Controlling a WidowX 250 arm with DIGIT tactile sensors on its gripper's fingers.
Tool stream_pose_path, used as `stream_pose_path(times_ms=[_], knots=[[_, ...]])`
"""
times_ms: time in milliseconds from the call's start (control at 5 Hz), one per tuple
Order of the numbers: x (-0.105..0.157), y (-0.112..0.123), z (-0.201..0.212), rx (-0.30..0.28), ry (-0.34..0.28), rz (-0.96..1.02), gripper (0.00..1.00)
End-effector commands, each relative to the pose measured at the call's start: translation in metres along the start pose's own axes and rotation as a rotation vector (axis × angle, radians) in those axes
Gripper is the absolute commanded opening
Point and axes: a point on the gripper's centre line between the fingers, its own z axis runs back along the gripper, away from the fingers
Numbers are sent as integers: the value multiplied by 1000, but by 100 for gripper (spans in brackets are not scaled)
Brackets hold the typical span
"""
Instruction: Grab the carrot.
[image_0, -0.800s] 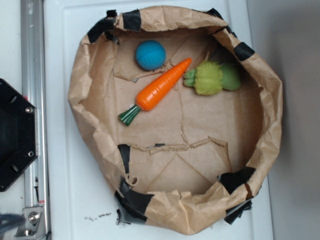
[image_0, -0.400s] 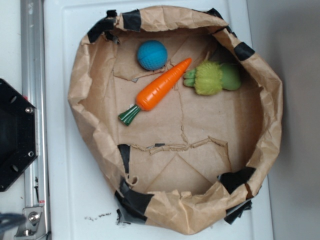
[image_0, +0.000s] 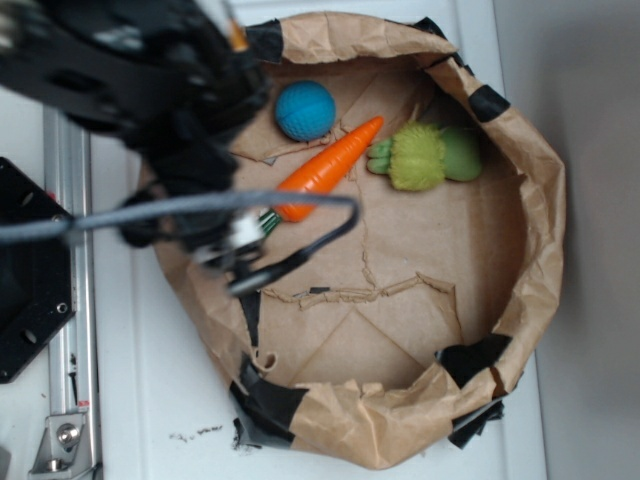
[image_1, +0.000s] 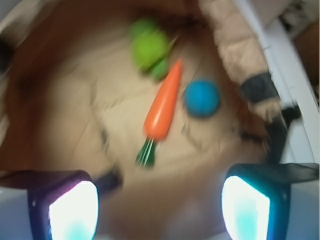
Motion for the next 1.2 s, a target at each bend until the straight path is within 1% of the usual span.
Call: stream_pose_path(times_ms=[0, 200, 400, 600, 800, 1000], knots=[[19, -19, -78, 8, -50, 167, 100], [5, -30, -93, 18, -12, 170, 100], [3, -22, -104, 30, 34, 200, 100], [20, 4, -122, 42, 49, 219, 100], [33, 14, -132, 53, 23, 177, 100], [35, 5, -137, 49, 6, 107, 100]])
